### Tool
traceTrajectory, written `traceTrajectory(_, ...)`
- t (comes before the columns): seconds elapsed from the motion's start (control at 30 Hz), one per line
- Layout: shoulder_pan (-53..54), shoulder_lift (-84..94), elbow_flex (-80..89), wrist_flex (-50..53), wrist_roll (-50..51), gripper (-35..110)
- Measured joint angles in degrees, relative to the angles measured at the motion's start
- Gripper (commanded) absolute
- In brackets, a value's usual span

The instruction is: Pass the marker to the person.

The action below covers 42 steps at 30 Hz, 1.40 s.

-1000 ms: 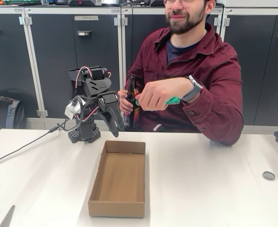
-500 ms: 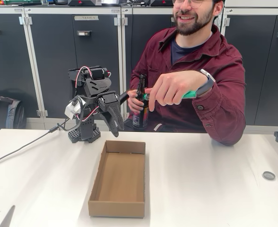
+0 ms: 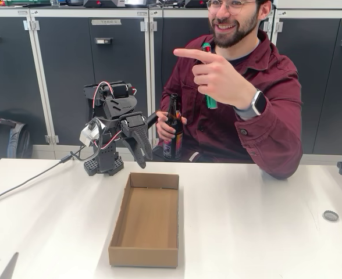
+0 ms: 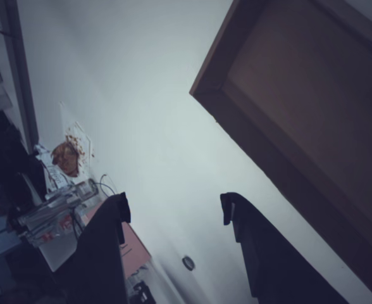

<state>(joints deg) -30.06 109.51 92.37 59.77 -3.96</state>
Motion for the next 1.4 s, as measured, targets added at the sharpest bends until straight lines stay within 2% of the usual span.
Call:
traceTrajectory(1.0, 0.9, 0.0, 1.1, -0.6, 0.0, 34)
traceTrajectory(1.4, 0.4, 2.8, 5.2, -2.9, -0.5, 30)
